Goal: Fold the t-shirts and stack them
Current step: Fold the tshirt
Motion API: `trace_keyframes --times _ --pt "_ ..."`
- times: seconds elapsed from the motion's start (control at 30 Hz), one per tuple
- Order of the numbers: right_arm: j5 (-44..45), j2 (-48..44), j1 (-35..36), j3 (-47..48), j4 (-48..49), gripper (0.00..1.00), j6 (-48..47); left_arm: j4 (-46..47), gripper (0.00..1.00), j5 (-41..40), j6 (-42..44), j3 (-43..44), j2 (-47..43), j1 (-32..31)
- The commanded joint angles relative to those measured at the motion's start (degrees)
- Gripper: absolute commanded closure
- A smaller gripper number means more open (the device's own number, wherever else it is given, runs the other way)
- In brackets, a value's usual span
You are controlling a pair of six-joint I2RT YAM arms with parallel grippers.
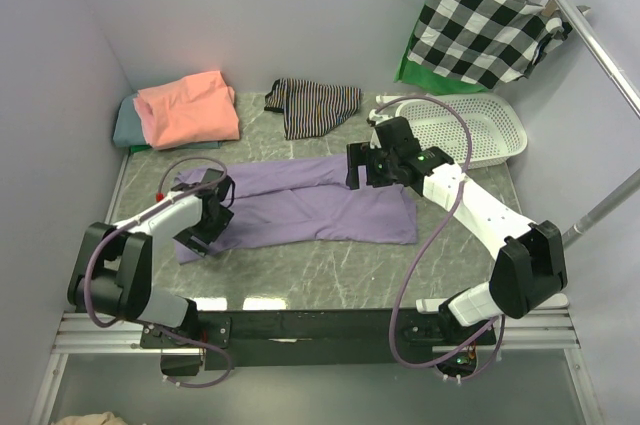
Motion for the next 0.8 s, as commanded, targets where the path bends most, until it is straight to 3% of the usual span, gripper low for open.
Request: trace_keyframes --times 0.0,0.23,0.43,0.47,0.5,0.6,0.67,0.77 --pt "-0.3 -0.5 -0.3 1.1 -0.2 0.00 -1.4 3.0 0.17 1.5 -2.2 -2.2 -2.6 1.0" --pt "-0.4 0.4 -0.3 1.7 -0.6 0.00 -1.6 4.2 0.24 2.1 -3.0 -4.4 -5.9 3.4" --pt "-0.1 1.2 -0.3 1.6 -0.8 0.00 -1.8 5.4 0.53 3.0 -2.3 -6.0 -6.7 4.7" --pt "-0.1 1.2 -0.3 1.6 -0.8 0.01 -1.8 5.9 0.62 3.3 -2.1 -6.1 -6.6 4.8" --pt "-0.1 1.2 -0.3 1.6 -0.8 0.01 -1.8 5.8 0.64 3.3 -1.9 -6.1 -6.4 4.9" --pt "-0.2 1.2 -0.2 1.7 -0.9 0.01 -1.8 5.1 0.61 3.3 -1.5 -5.6 -5.7 5.1" --pt "-0.2 1.5 -0.3 1.7 -1.0 0.01 -1.8 4.4 0.53 3.3 -1.1 -5.0 -5.7 5.1" --pt "-0.1 1.6 -0.4 1.8 -1.1 0.01 -2.0 2.9 0.48 3.4 -0.6 -4.4 -6.7 5.1"
